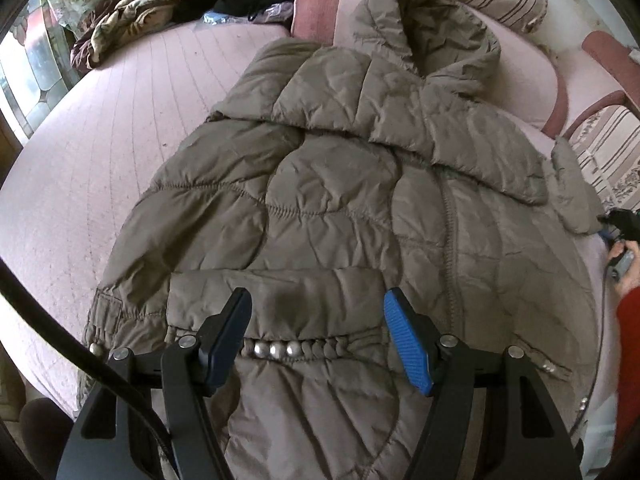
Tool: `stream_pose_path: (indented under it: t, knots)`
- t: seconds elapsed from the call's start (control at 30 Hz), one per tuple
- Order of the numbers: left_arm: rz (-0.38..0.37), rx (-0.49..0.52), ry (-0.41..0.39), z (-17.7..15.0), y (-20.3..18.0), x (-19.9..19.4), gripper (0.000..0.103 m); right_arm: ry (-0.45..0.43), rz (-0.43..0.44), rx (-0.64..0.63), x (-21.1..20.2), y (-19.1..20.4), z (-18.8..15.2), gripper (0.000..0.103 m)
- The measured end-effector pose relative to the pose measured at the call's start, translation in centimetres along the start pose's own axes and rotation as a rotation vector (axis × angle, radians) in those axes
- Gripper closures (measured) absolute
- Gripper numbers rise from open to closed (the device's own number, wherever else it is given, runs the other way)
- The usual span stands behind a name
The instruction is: Fold large clothes
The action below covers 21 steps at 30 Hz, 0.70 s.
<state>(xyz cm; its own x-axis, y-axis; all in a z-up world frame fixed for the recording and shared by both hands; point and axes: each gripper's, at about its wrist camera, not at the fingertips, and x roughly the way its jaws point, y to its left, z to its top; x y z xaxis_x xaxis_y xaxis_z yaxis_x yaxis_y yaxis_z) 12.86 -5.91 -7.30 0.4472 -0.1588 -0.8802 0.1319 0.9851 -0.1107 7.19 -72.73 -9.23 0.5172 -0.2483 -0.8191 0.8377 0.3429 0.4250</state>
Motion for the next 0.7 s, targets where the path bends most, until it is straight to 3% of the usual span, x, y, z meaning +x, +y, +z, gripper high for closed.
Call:
stream_pose_path:
  t: [0.1,0.33,0.5,0.6,0.7]
  knots:
    - [0.012,-0.008,-0.004,-0.1,0.6,0.2,0.035,-0.012,0.006,-0.021,-1.9,0.8,0.7,0.094]
    - [0.037,-0.023,-0.087,-0.3,3.4,-2.1,0.035,-0.225,-0.089,-0.158,-13.7,4.2,2.0,0.097]
    - [0.071,-0.053,-0.149,-0.2,6.9,-4.0,0.035,-0.3,-0.119,-0.212,-19.1,7.1,0.5,0.097]
    - [0.083,-0.063,-0.171,0.1,8.4,-4.4,0.035,-0.329,-0.074,-0.321,-22.1,11.6,-2.2,0.097]
    - [0.101,-0.064,-0.202,0.6,9.6,-4.4,0.035,-0.313,0.025,-0.433,-24.5,17.1,-6.0,0.097]
